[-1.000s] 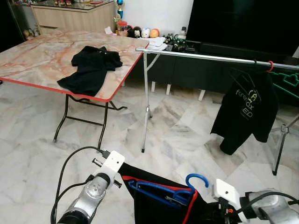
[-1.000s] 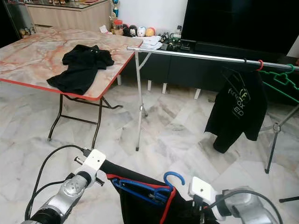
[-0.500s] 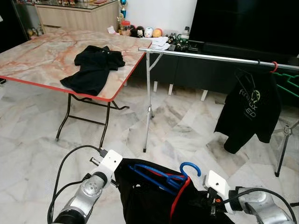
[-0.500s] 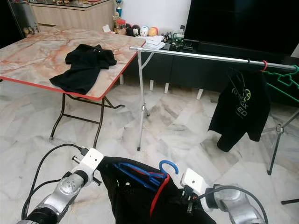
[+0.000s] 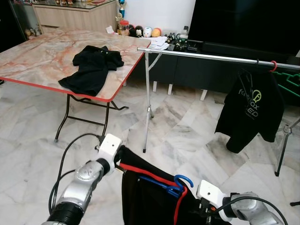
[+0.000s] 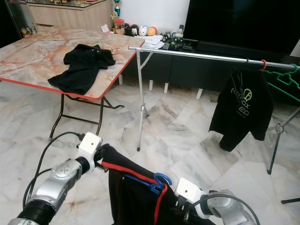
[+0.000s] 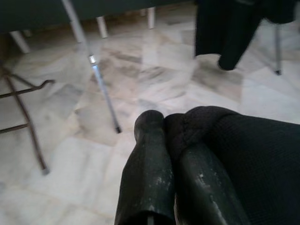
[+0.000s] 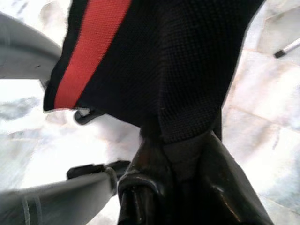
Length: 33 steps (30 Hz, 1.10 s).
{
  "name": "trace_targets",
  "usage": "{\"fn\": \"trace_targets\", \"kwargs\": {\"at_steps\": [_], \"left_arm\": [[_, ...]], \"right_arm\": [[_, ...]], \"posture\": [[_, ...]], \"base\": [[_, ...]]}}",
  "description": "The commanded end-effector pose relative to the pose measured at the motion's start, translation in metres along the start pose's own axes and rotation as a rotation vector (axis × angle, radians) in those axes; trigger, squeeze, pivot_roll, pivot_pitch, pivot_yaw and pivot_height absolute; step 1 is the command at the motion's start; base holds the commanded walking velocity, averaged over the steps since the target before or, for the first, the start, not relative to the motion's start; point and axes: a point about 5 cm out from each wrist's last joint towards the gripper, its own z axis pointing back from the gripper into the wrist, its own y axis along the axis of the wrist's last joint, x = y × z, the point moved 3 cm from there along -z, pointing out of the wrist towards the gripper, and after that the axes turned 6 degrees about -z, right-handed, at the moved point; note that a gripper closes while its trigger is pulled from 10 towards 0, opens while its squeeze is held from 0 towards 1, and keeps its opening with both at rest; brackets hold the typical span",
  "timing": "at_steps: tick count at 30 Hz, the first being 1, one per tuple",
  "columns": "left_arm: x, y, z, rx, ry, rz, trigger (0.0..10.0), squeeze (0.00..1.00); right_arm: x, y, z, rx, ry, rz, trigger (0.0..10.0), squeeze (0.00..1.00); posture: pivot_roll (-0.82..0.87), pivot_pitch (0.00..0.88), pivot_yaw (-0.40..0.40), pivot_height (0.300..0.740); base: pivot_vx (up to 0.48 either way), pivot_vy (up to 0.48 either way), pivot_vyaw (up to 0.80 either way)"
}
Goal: Hang hanger
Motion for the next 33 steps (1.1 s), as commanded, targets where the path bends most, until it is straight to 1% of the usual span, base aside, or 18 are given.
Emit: {"fn": "trace_targets", "kwargs": {"at_steps": [1,3,4,5,8,12,15,16,17,18,19,20,21,22,24,25,27,33], "left_arm": [[0.001,0.009,0.002,0.016,-0.039,-0.007,0.0,0.00],[0.006,0.010,0.005,0.012,-0.085,-0.033,0.0,0.00],[0.014,0.008,0.009,-0.013,-0.149,-0.064,0.0,0.00],[0.014,0.008,0.009,-0.013,-0.149,-0.064,0.0,0.00],[0.046,0.013,0.021,0.001,-0.361,-0.069,0.0,0.00],[0.066,0.022,0.032,0.018,-0.494,-0.071,0.0,0.00],[0.072,0.027,0.037,0.024,-0.546,-0.079,0.0,0.00],[0.072,0.029,0.038,0.026,-0.555,-0.097,1.2,0.00],[0.073,0.030,0.039,0.027,-0.566,-0.100,1.8,0.00],[0.077,0.033,0.044,0.037,-0.607,-0.117,3.1,0.00],[0.081,0.036,0.047,0.049,-0.632,-0.117,6.0,0.00],[0.081,0.037,0.048,0.053,-0.638,-0.113,6.0,0.00],[0.082,0.038,0.049,0.054,-0.639,-0.118,7.3,0.00],[0.081,0.038,0.049,0.052,-0.639,-0.123,10.0,0.00],[0.081,0.038,0.051,0.049,-0.640,-0.130,10.0,0.00],[0.081,0.038,0.053,0.047,-0.649,-0.125,10.0,0.05],[0.084,0.040,0.059,0.055,-0.693,-0.112,10.0,1.00],[0.086,0.042,0.063,0.054,-0.715,-0.111,10.0,1.00]], "right_arm": [[0.009,0.002,0.003,0.007,-0.059,-0.005,0.0,0.00],[0.014,0.007,0.002,0.034,-0.098,-0.031,0.0,0.00],[0.021,0.012,0.001,0.071,-0.161,-0.079,0.0,0.00],[0.021,0.012,0.001,0.071,-0.161,-0.079,0.0,0.00],[0.020,0.024,-0.007,0.145,-0.177,-0.171,0.0,0.00],[0.016,0.032,-0.011,0.186,-0.145,-0.189,0.0,0.00],[0.013,0.040,-0.015,0.203,-0.116,-0.175,0.0,0.00],[0.012,0.044,-0.016,0.210,-0.104,-0.164,0.0,0.00],[0.013,0.046,-0.016,0.212,-0.104,-0.162,0.0,0.00],[0.015,0.049,-0.017,0.214,-0.116,-0.161,0.0,0.00],[0.017,0.052,-0.017,0.220,-0.124,-0.156,0.0,0.00],[0.017,0.053,-0.017,0.223,-0.126,-0.154,0.0,0.00],[0.019,0.055,-0.016,0.229,-0.133,-0.151,0.0,0.00],[0.020,0.058,-0.016,0.236,-0.137,-0.149,0.0,0.00],[0.021,0.062,-0.016,0.248,-0.140,-0.146,0.0,0.00],[0.022,0.065,-0.015,0.260,-0.145,-0.145,0.0,0.00],[0.026,0.075,-0.014,0.298,-0.155,-0.145,0.0,0.00],[0.029,0.082,-0.016,0.319,-0.180,-0.146,0.0,0.00]], "posture": [[0.04,0.066,-0.041,0.740],[0.04,0.066,-0.042,0.740],[0.04,0.065,-0.042,0.740],[0.04,0.065,-0.042,0.740],[0.04,0.065,-0.042,0.740],[0.04,0.066,-0.043,0.740],[0.05,0.066,-0.045,0.740],[0.05,0.065,-0.046,0.740],[0.05,0.064,-0.046,0.740],[0.05,0.063,-0.047,0.740],[0.05,0.063,-0.047,0.740],[0.05,0.061,-0.048,0.740],[0.05,0.061,-0.050,0.740],[0.05,0.061,-0.050,0.740],[0.05,0.060,-0.050,0.740],[0.05,0.058,-0.051,0.740],[0.05,0.053,-0.050,0.740],[0.06,0.040,-0.051,0.740]], "base": [[0.000,0.000,0.00],[0.000,0.000,0.00],[0.000,0.000,0.00],[0.000,0.000,0.00],[0.000,0.000,0.00],[0.000,0.000,0.00],[0.000,0.000,0.00],[0.000,0.000,0.00],[0.000,0.000,0.00],[0.000,0.000,0.00],[0.000,0.000,0.00],[0.000,0.000,0.00],[0.000,0.000,0.00],[0.000,0.000,0.00],[0.000,0.000,0.00],[0.000,0.000,0.00],[0.000,0.000,0.00],[0.000,0.000,0.00]]}}
